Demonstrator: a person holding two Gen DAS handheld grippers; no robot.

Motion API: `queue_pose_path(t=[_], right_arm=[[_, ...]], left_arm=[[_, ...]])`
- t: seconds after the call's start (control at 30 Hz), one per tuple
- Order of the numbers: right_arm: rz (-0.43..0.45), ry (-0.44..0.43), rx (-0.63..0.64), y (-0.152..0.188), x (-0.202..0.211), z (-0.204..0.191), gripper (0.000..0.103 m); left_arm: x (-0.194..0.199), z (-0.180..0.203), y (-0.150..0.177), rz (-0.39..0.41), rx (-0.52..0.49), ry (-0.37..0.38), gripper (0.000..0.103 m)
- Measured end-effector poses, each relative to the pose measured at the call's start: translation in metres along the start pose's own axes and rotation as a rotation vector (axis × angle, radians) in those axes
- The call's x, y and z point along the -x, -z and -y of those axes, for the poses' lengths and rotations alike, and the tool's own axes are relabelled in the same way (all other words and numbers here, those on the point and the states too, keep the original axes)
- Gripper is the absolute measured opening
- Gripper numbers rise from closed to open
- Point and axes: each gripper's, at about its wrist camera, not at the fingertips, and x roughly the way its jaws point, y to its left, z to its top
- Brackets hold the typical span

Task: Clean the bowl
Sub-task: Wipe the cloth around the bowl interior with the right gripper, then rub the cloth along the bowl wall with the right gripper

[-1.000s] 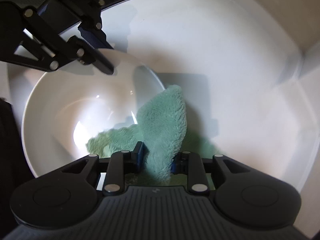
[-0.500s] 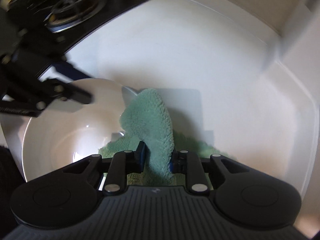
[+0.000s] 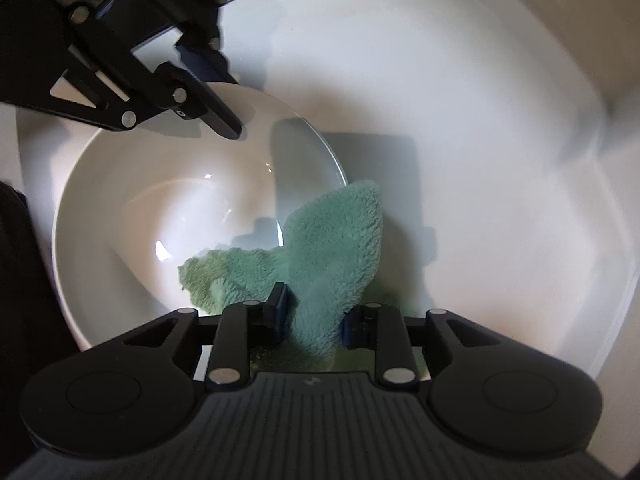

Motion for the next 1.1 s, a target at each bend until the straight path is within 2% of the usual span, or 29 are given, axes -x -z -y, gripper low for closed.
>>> queue_pose_path(t=[0.17, 0.27, 0.4, 0.53, 0.67, 0.73, 0.87, 1.1], right_arm=[[0.049, 0.005, 0.066, -0.016, -0.002, 0.004, 0.023], [0.064, -0.005, 0.053, -0.019, -0.001, 0.009, 0.023], [0.089, -0.03, -0.07, -0.009, 0.004, 0.022, 0.02], [0.11, -0.035, -0.204, 0.01, 0.009, 0.028, 0.018], [0.107, -0.029, -0.281, 0.026, 0.018, 0.009, 0.016], [0.099, -0.038, -0.278, 0.025, 0.018, 0.004, 0.016], [0.049, -0.089, -0.208, 0.025, 0.021, 0.0, 0.017], [0.014, -0.043, 0.033, 0.004, 0.017, -0.003, 0.022]], left_arm=[[0.003, -0.002, -0.002, -0.007, -0.058, 0.012, 0.009], [-0.007, 0.001, -0.006, -0.006, -0.023, 0.006, 0.009], [0.004, 0.004, 0.007, -0.003, 0.108, -0.048, 0.016], [0.019, 0.009, 0.027, 0.004, 0.244, -0.074, 0.016], [0.018, 0.006, 0.035, 0.016, 0.29, -0.062, 0.014], [0.01, 0.0, 0.029, 0.007, 0.275, -0.037, 0.009], [0.002, -0.005, 0.017, -0.002, 0.155, 0.022, 0.008], [-0.003, 0.002, 0.003, -0.014, -0.065, 0.042, 0.008]])
